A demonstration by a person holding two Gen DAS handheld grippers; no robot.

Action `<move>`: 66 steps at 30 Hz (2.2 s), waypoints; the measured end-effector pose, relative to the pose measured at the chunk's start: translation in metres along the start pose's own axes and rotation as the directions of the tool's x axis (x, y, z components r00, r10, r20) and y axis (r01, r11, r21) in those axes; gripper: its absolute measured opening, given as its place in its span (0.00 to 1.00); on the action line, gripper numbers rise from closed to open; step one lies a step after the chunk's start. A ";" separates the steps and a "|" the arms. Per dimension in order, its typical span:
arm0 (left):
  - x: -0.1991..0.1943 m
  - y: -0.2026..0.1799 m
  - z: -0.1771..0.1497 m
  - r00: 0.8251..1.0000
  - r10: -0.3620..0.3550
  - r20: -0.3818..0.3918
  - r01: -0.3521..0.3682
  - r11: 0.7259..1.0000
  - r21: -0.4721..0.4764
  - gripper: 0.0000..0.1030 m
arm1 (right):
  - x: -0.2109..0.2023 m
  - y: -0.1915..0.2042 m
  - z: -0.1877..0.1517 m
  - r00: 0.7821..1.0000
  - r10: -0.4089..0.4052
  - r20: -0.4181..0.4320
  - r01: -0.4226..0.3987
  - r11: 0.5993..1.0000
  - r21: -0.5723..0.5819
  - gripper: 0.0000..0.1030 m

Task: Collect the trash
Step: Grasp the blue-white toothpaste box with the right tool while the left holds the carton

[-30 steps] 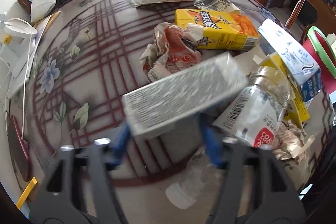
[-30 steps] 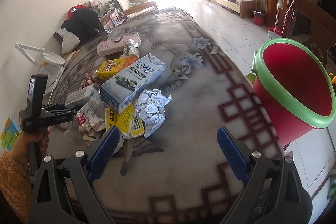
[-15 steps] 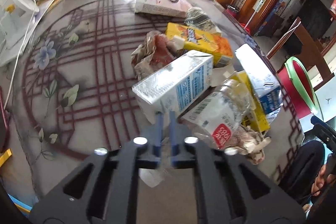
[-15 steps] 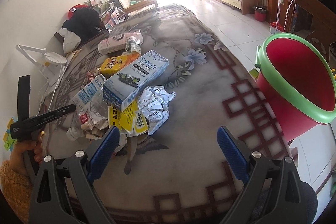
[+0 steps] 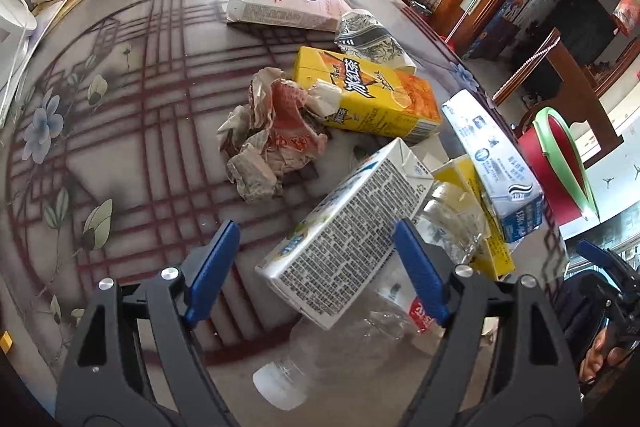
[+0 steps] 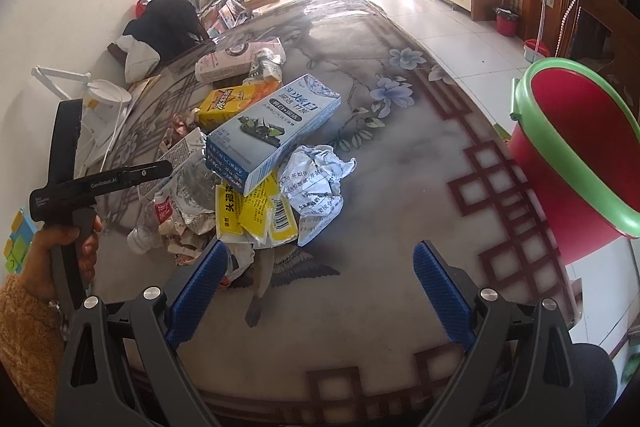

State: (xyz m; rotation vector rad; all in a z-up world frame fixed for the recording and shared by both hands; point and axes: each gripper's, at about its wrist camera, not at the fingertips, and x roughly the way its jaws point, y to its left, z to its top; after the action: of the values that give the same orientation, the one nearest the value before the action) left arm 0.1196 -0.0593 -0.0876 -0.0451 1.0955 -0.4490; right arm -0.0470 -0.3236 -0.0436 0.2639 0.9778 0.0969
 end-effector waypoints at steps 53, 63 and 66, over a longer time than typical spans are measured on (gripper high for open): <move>0.002 -0.005 -0.015 0.995 -0.052 0.083 0.065 0.983 -0.171 0.42 | 0.079 0.023 0.100 0.956 0.272 -0.109 -0.252 0.953 0.169 0.47; -0.009 0.009 -0.016 0.994 -0.044 0.103 0.067 0.971 -0.230 0.39 | 0.064 0.044 0.072 0.975 0.157 -0.157 -0.165 0.985 -0.041 0.51; -0.005 0.009 -0.017 0.996 -0.038 0.087 0.058 0.971 -0.233 0.40 | 0.072 0.047 0.066 0.976 0.117 -0.186 -0.132 0.989 -0.069 0.71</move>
State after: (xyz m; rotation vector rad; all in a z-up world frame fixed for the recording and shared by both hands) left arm 0.1059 -0.0457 -0.0932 -0.2971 1.0644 -0.3555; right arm 0.0498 -0.2754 -0.0539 0.2452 1.1353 0.2786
